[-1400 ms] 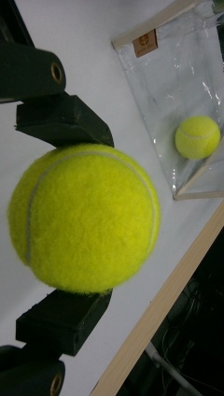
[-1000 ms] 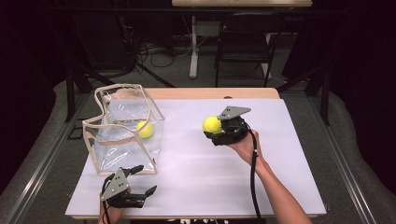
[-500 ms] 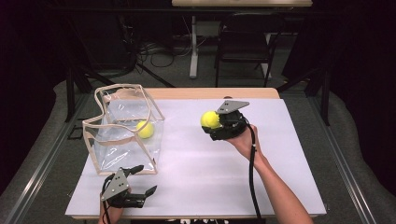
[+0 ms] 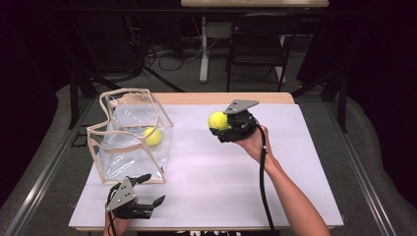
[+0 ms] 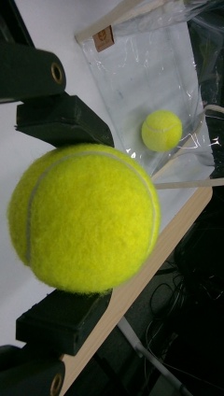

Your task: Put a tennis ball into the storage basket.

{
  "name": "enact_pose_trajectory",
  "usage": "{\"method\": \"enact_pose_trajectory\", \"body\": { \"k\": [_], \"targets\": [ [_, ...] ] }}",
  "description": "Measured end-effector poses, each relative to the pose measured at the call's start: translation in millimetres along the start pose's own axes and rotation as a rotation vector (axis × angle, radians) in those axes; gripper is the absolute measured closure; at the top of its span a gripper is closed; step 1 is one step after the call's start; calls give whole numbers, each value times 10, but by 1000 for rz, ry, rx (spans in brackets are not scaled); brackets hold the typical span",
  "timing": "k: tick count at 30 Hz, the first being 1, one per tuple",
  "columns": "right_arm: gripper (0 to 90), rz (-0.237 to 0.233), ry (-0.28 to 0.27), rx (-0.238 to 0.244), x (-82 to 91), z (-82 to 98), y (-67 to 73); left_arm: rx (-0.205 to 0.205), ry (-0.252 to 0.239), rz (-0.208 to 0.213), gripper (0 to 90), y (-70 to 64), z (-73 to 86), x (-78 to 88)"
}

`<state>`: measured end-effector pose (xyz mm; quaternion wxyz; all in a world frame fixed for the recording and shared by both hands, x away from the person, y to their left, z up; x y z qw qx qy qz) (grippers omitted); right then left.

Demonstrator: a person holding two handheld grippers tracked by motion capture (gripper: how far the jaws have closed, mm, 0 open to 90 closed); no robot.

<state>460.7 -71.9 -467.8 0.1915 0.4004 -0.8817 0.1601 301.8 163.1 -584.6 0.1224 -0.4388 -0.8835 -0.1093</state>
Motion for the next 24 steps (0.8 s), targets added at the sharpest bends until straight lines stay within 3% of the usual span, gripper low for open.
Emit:
{"method": "enact_pose_trajectory", "body": {
  "k": [24],
  "targets": [
    [261, -4, -4, 26, -107, -263, -15, 2, 1, 2, 160, -3, 1, -5]
  ]
}}
Point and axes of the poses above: each handheld gripper's, and its own axes: x roughly backward along the jaws, z roughly out of its underside, y roughly to its left, the point moved 9 cm from there along -x, roughly forward along the jaws, and after that the axes turned 4 degrees about -y, right-handed, at the moved point
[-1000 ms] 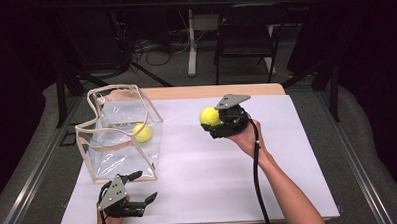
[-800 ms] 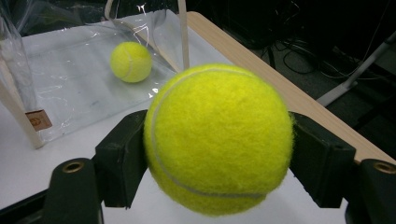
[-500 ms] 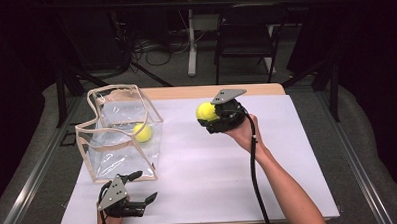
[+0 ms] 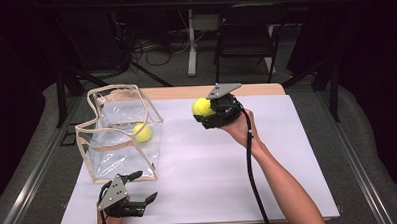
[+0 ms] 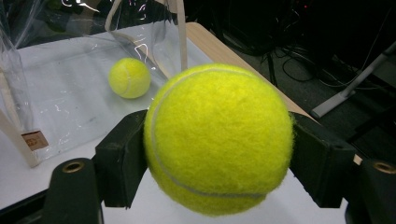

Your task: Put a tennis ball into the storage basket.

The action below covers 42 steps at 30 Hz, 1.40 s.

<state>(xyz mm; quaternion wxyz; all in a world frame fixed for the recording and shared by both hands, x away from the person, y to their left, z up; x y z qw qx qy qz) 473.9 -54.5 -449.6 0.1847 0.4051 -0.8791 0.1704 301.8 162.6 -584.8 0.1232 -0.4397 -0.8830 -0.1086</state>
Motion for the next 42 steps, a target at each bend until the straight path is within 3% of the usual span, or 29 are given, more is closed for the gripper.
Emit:
{"method": "enact_pose_trajectory", "body": {
  "k": [42],
  "targets": [
    [261, -19, 11, 37, -252, -362, 47, -3, -4, -3, 160, 6, -5, 2]
  ]
}}
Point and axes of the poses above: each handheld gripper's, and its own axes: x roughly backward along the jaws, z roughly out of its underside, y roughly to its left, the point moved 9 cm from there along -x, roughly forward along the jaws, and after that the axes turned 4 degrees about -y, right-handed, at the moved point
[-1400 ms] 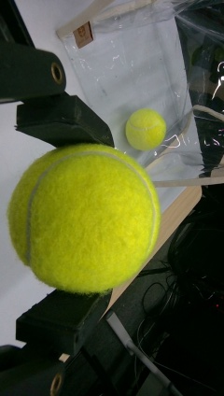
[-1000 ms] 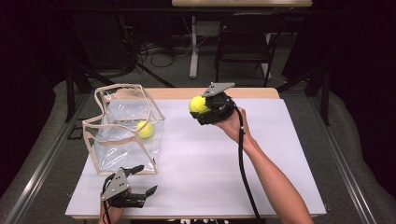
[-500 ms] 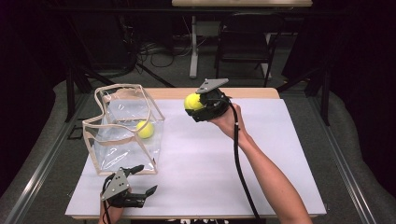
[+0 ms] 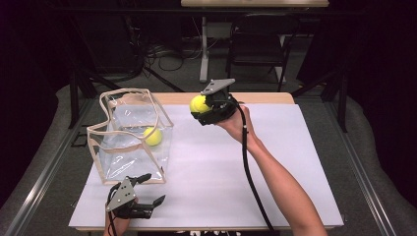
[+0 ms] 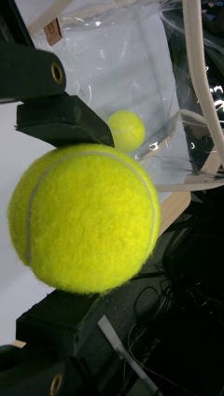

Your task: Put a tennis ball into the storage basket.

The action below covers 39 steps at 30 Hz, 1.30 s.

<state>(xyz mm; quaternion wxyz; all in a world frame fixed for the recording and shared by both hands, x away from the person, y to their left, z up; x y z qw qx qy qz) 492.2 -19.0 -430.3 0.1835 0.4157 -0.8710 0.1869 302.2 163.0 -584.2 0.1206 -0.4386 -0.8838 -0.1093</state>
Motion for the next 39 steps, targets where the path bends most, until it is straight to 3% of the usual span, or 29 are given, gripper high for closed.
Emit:
{"method": "enact_pose_trajectory", "body": {
  "k": [39],
  "targets": [
    [261, -17, -1, 36, -150, -347, 71, 4, -1, 6, 160, 0, -1, -3]
  ]
}}
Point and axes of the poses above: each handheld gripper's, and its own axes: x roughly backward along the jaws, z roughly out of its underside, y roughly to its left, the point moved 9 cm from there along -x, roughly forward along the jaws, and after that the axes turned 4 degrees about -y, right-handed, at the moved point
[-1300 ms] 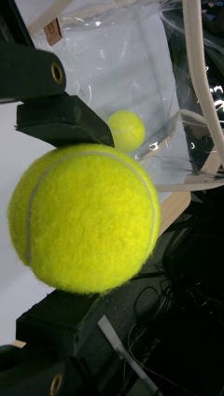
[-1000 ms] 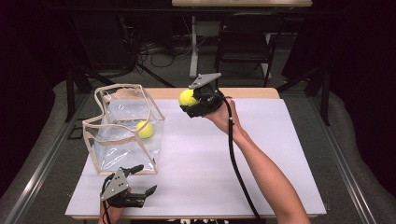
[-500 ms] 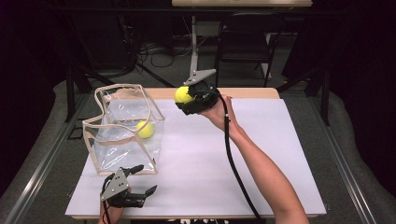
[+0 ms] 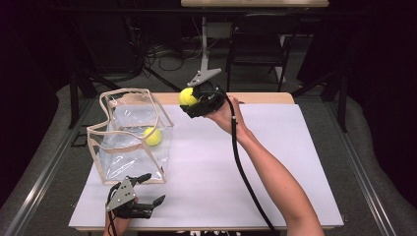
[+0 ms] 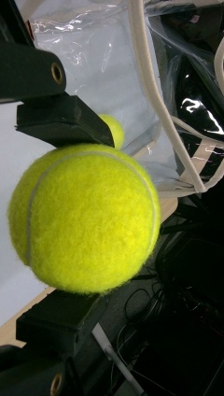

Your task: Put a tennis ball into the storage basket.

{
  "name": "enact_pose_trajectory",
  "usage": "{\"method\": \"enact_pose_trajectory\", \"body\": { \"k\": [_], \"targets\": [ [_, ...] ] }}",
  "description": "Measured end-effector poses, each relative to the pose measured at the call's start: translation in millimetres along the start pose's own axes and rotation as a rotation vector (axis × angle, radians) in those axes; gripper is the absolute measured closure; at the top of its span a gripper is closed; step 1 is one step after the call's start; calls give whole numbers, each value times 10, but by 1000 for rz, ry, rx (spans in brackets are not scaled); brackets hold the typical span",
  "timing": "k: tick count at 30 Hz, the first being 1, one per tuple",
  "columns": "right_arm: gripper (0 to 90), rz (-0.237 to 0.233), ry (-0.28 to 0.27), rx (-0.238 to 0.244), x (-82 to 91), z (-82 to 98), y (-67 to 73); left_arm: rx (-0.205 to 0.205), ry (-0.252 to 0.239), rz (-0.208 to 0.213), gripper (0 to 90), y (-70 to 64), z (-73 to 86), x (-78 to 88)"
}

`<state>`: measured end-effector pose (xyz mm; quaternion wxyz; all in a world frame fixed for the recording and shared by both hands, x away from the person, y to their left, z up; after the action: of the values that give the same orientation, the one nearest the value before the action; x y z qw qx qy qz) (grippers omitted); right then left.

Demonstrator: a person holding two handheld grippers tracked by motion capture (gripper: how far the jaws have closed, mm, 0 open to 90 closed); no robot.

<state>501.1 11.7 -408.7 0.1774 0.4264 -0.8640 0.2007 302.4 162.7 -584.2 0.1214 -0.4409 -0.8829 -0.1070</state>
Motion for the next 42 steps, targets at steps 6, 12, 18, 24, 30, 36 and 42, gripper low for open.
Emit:
{"method": "enact_pose_trajectory", "body": {
  "k": [6, 12, 18, 24, 30, 36, 42],
  "targets": [
    [262, 0, -4, 4, -12, -62, 5, -1, -1, -2, 160, 3, -1, 1],
    [261, -1, -7, 2, -18, -129, 2, 1, -1, -2, 160, 1, -1, -3],
    [261, -1, -14, 11, -29, -208, 14, 1, 0, -1, 160, 0, -1, -1],
    [262, 0, -14, 13, -53, -245, 30, -2, -1, 0, 160, 0, -3, 2],
    [262, -2, -24, 19, -51, -293, 42, -2, -1, -1, 160, 1, -3, 4],
    [262, 1, -30, 24, -47, -342, 43, -1, 1, -1, 160, 3, -1, 4],
    [262, -1, -32, 33, -54, -393, 72, -1, -1, -1, 160, 2, -3, 7]
  ]
}}
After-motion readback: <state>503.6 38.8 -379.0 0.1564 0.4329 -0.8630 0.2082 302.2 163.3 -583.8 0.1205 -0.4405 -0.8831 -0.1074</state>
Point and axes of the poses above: each handheld gripper's, and its own axes: x roughly backward along the jaws, z roughly out of its underside, y roughly to its left, the point moved 9 cm from there along -x, roughly forward along the jaws, and after that the axes turned 4 degrees about -y, right-handed, at the moved point
